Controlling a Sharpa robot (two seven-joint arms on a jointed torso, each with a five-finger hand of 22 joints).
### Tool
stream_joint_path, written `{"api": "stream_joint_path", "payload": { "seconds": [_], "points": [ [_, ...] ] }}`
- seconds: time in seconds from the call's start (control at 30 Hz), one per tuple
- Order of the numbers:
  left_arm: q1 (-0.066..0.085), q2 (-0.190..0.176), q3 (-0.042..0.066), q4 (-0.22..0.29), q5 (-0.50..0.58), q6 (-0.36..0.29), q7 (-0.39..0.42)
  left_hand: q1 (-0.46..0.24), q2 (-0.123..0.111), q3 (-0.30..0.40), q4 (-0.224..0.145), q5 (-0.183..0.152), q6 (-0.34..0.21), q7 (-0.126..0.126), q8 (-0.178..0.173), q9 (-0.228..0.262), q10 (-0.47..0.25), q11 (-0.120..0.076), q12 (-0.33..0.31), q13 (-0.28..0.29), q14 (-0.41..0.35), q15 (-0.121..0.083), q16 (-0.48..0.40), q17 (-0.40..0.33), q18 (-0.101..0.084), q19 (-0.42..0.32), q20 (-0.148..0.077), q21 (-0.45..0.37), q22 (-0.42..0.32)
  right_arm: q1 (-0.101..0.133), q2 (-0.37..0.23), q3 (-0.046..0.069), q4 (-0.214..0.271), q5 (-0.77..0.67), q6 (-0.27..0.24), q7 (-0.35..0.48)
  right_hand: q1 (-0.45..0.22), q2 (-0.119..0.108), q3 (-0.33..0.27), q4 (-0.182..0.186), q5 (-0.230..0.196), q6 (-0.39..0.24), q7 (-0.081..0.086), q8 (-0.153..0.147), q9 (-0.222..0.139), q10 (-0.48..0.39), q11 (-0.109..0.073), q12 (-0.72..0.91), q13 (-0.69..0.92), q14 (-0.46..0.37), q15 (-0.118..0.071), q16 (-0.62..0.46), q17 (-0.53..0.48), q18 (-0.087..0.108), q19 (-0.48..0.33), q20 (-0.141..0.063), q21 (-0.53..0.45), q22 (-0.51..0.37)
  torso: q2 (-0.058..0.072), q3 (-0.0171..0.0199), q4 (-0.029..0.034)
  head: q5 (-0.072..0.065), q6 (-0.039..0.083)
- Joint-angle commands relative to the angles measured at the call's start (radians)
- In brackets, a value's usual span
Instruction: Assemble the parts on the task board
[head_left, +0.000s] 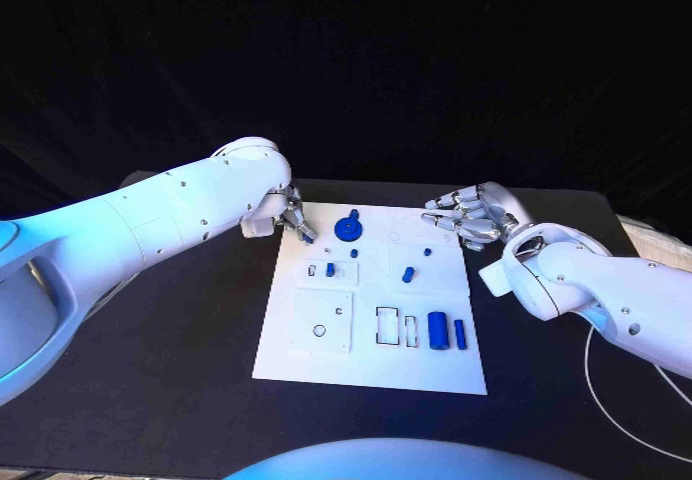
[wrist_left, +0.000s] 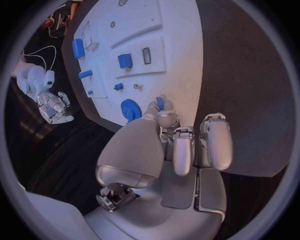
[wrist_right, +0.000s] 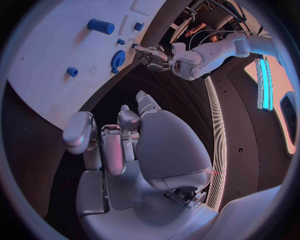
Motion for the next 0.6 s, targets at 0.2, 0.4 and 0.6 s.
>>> {"api": "stream_joint_path", "payload": {
  "seconds": [0.2,0.4,0.6],
  "points": [
    [-0.002,-0.027,-0.001,0.037,0.070,-0.035,0.022,-0.048,-0.099,0.301,-0.072,0.003,0.013,0.018,-0.008,0.002,0.006,0.009,-0.008,-0.016,0.105,0.012,0.003,0.263,0.017,-0.002,0.009,-0.007,0.067,-0.001,0.002,0.000,-0.001,-0.002,0.018,0.005,-0.005,0.006,0.002,0.006,0.006,0.003,0.001,-0.002,-0.002,-0.007,-0.002,-0.007,-0.001,0.063,-0.008,-0.006,0.085,0.018,-0.009,0.001,-0.006,-0.001,-0.001,0.0013,0.0000,0.001,0.001],
    [-0.001,-0.085,-0.001,0.131,0.101,-0.084,0.023,-0.120,-0.170,0.470,-0.094,0.005,0.017,0.010,0.008,0.024,0.017,0.009,0.000,-0.019,0.105,0.011,0.003,0.263,0.017,-0.001,0.011,-0.009,0.071,-0.001,0.001,-0.001,-0.003,0.000,0.019,0.004,-0.004,0.007,0.002,0.006,0.007,0.003,0.001,-0.002,-0.002,-0.008,-0.002,-0.007,-0.002,0.063,-0.008,-0.006,0.085,0.018,-0.009,0.001,-0.007,-0.002,-0.002,0.0021,0.0022,0.001,0.002],
    [-0.001,-0.152,-0.003,0.241,0.101,-0.146,0.033,-0.145,-0.188,0.513,-0.103,0.003,0.019,0.009,0.016,0.033,0.022,0.008,0.007,-0.017,0.105,0.011,0.003,0.263,0.016,0.001,0.011,-0.008,0.073,-0.002,0.000,-0.002,-0.004,0.002,0.021,0.005,-0.004,0.007,0.002,0.006,0.007,0.003,0.001,-0.002,-0.002,-0.008,-0.002,-0.007,-0.002,0.063,-0.008,-0.006,0.085,0.018,-0.009,0.001,-0.007,-0.002,-0.003,0.0029,0.0037,0.000,0.000]
  ]
}}
